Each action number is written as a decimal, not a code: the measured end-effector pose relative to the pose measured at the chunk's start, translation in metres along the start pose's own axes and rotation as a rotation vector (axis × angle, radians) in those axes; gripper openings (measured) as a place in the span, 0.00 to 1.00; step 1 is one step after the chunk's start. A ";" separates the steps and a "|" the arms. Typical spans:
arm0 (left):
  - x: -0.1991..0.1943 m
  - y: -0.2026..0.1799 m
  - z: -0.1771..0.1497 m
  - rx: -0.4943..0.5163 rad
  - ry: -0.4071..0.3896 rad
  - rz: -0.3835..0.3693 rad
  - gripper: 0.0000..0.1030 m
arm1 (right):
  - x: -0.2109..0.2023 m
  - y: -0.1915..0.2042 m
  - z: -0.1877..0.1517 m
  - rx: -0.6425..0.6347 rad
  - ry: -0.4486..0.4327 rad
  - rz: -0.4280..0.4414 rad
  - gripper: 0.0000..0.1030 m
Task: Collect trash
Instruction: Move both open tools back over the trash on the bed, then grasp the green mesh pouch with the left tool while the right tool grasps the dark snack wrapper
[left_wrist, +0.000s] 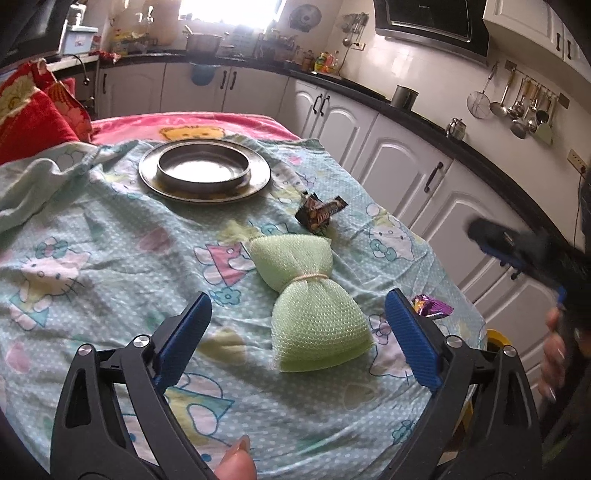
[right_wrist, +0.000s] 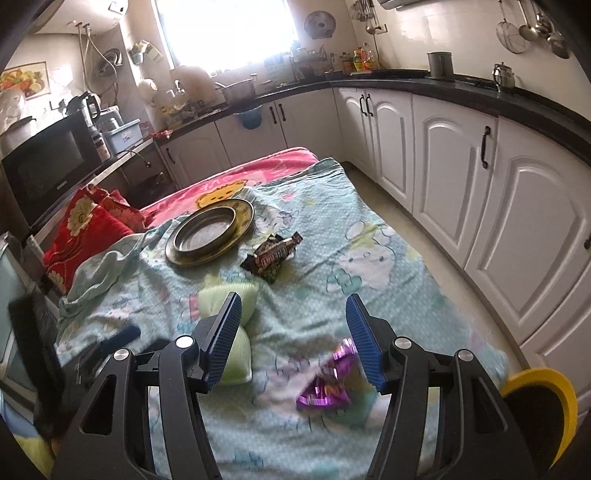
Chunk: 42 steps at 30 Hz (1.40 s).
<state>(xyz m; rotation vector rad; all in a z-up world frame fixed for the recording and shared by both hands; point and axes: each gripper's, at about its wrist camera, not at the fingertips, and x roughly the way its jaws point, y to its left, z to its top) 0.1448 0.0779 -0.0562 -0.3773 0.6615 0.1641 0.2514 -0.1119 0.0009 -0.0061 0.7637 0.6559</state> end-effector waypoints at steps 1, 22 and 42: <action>0.002 -0.001 -0.001 -0.002 0.007 -0.007 0.82 | 0.007 0.002 0.004 -0.003 0.005 -0.001 0.55; 0.054 0.000 0.000 -0.028 0.089 -0.024 0.71 | 0.166 -0.001 0.059 0.090 0.209 -0.018 0.55; 0.061 -0.009 -0.014 -0.010 0.139 -0.066 0.47 | 0.177 -0.028 0.039 0.224 0.223 0.033 0.19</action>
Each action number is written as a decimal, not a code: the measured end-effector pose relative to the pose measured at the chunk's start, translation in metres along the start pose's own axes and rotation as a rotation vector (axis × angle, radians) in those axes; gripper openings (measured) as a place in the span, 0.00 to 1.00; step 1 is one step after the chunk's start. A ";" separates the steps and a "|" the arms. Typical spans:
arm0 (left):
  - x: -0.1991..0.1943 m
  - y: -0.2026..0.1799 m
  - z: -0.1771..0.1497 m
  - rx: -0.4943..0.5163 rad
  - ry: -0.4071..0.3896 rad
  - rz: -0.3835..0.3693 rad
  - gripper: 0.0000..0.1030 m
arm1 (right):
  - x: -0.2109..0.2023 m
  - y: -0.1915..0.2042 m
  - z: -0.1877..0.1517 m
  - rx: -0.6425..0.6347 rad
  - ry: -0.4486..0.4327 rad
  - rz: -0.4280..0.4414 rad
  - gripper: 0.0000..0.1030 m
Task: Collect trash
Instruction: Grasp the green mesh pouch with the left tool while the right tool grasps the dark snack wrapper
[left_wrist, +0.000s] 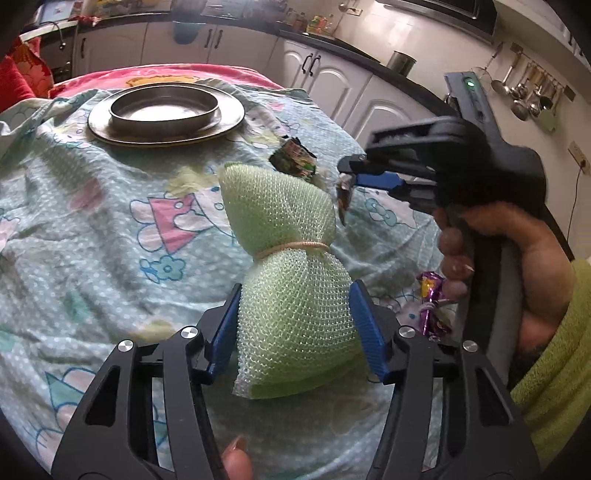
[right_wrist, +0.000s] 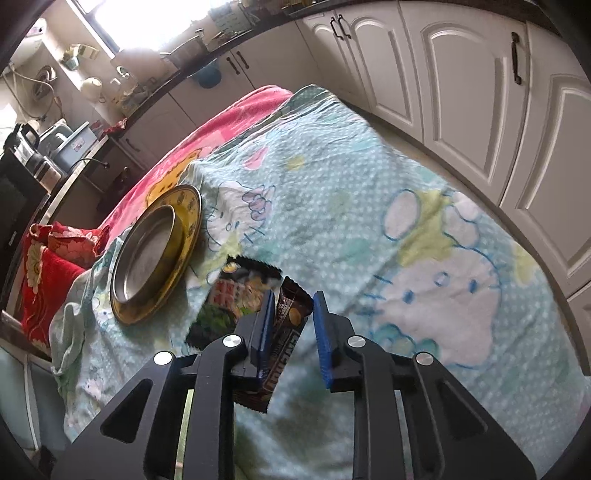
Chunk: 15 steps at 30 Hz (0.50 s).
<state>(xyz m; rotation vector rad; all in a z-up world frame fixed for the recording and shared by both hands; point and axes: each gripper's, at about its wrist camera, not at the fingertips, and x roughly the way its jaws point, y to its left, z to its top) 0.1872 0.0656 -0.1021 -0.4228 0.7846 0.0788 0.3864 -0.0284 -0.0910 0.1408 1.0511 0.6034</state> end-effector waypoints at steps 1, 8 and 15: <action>0.000 -0.001 0.000 0.005 0.000 -0.001 0.46 | -0.005 -0.002 -0.004 -0.002 -0.004 0.001 0.19; -0.006 0.000 -0.001 0.002 -0.003 -0.007 0.34 | -0.036 -0.017 -0.030 -0.008 -0.034 0.001 0.19; -0.022 -0.008 -0.004 0.033 -0.025 -0.009 0.28 | -0.064 -0.017 -0.055 -0.032 -0.049 0.032 0.19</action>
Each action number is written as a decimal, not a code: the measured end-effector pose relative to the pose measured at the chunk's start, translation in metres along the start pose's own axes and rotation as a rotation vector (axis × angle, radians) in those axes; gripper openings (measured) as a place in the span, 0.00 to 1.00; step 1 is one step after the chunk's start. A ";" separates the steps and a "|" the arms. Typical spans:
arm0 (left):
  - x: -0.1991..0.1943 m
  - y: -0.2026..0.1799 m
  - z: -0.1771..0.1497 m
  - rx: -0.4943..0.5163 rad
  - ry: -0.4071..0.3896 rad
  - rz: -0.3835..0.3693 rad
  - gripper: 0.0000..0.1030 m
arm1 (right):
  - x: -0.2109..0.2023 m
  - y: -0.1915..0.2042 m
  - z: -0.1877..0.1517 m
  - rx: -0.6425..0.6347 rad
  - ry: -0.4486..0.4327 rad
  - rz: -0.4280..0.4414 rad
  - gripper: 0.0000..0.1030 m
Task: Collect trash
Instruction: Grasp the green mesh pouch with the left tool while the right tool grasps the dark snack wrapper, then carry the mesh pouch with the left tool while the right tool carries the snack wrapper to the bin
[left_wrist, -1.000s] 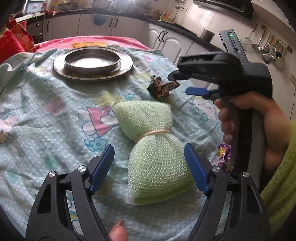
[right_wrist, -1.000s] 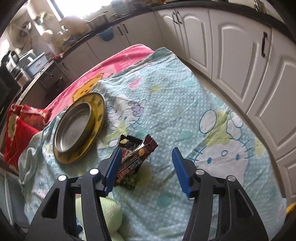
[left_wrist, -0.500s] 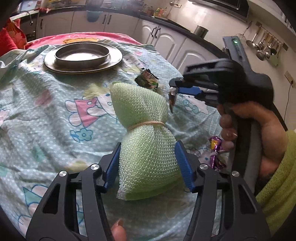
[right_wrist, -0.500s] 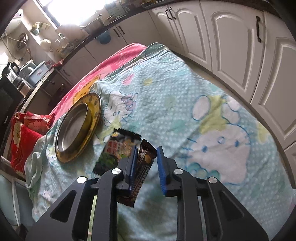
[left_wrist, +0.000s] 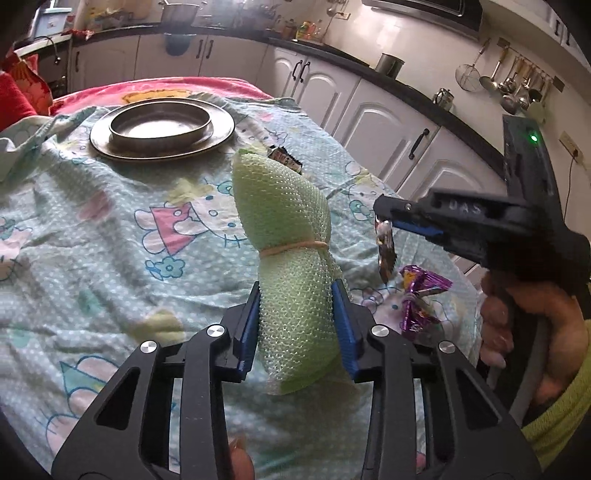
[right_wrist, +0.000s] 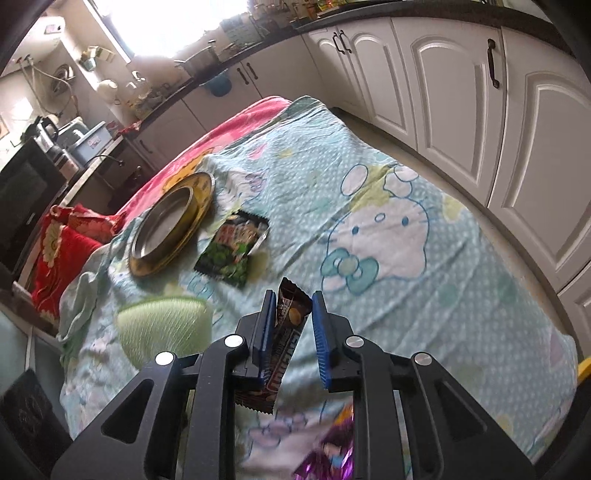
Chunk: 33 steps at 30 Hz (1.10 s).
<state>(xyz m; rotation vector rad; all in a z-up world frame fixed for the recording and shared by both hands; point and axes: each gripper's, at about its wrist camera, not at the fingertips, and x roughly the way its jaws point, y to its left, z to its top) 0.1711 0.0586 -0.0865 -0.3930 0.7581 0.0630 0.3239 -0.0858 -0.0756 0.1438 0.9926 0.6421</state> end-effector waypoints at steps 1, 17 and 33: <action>-0.001 -0.001 0.000 0.002 -0.002 0.000 0.28 | -0.005 0.001 -0.004 -0.002 -0.003 0.009 0.19; -0.051 -0.046 0.006 0.106 -0.113 -0.034 0.28 | -0.099 -0.010 -0.022 0.004 -0.146 0.083 0.19; -0.065 -0.107 -0.006 0.234 -0.123 -0.121 0.28 | -0.195 -0.068 -0.062 0.050 -0.289 0.001 0.19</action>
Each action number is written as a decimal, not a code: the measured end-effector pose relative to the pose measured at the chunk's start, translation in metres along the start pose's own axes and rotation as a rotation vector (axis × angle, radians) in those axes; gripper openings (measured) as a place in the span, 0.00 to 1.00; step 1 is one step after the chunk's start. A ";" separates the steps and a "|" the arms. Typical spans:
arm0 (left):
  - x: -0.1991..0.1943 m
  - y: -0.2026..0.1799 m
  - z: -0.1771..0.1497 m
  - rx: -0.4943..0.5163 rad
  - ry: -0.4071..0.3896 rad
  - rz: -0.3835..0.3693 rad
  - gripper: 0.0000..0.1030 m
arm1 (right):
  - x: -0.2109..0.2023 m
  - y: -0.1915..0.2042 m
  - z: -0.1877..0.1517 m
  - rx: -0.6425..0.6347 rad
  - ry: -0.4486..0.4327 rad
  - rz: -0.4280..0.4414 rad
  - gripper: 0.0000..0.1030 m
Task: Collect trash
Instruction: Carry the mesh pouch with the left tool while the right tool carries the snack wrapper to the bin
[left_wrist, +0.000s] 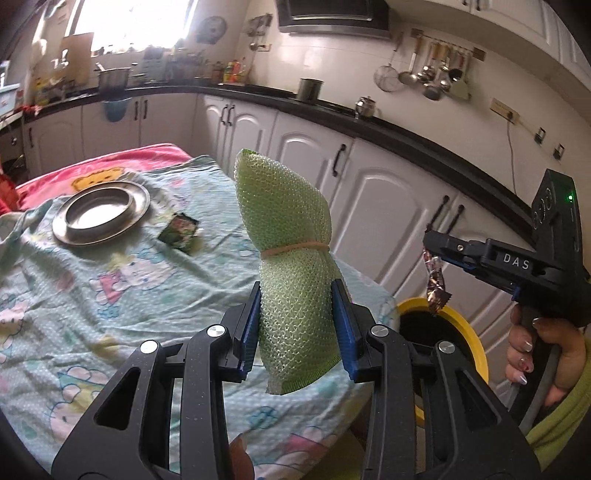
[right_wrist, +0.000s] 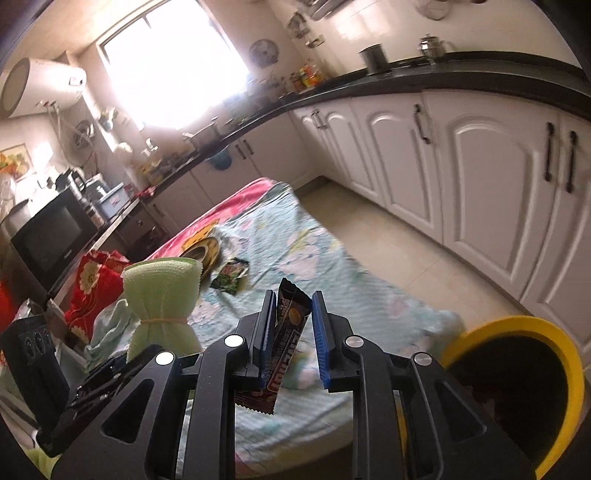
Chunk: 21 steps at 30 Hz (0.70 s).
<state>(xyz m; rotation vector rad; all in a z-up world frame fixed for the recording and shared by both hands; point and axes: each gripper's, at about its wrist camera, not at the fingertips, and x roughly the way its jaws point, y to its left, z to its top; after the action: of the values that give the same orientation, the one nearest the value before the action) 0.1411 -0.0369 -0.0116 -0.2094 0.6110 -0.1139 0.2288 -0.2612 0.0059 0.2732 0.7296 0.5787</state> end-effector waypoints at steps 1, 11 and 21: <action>0.002 -0.006 -0.001 0.011 0.004 -0.010 0.28 | -0.007 -0.007 -0.001 0.009 -0.011 -0.010 0.19; 0.014 -0.052 -0.015 0.109 0.043 -0.086 0.28 | -0.048 -0.049 -0.017 0.055 -0.066 -0.102 0.19; 0.032 -0.086 -0.031 0.167 0.102 -0.154 0.28 | -0.080 -0.088 -0.038 0.108 -0.111 -0.197 0.19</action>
<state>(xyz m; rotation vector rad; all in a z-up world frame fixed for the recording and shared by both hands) 0.1454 -0.1305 -0.0342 -0.0888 0.6828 -0.3244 0.1896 -0.3779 -0.0159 0.3264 0.6725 0.3358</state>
